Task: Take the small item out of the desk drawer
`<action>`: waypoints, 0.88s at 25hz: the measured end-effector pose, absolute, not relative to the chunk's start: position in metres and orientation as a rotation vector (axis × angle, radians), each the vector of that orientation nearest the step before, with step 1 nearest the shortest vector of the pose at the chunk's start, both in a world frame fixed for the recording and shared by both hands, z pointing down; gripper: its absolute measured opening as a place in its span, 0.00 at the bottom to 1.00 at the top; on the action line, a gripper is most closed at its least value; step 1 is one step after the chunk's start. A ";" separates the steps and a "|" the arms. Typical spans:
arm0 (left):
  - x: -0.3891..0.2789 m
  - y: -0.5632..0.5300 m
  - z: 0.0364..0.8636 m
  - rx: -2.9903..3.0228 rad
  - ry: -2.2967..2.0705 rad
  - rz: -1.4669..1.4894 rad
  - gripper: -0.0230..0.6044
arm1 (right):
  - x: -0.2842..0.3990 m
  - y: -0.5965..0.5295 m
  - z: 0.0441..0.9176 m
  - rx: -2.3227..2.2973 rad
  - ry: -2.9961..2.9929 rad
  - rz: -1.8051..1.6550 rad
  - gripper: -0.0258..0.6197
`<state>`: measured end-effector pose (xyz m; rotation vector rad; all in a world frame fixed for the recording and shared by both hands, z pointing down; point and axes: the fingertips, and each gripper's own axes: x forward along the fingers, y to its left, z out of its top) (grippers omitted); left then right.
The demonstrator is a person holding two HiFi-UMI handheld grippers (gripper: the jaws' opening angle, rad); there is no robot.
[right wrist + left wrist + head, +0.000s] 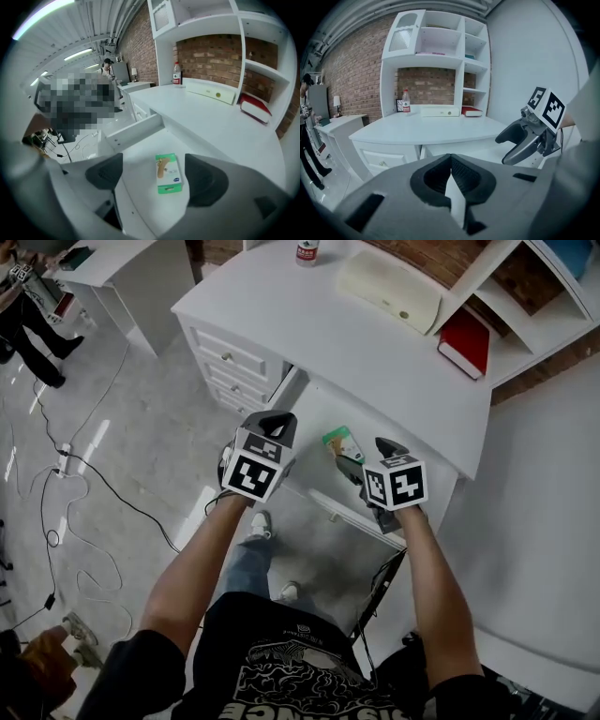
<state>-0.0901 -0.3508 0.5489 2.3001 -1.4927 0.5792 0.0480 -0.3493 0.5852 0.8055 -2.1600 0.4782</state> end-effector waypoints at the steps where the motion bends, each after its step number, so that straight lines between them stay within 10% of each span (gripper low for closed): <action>1: -0.091 -0.355 0.552 2.303 -1.488 0.579 0.05 | 0.045 -0.352 0.590 0.796 -2.150 0.483 0.68; 22: -0.087 -0.404 0.604 2.311 -1.334 0.623 0.05 | 0.046 -0.388 0.701 0.702 -1.900 0.588 0.74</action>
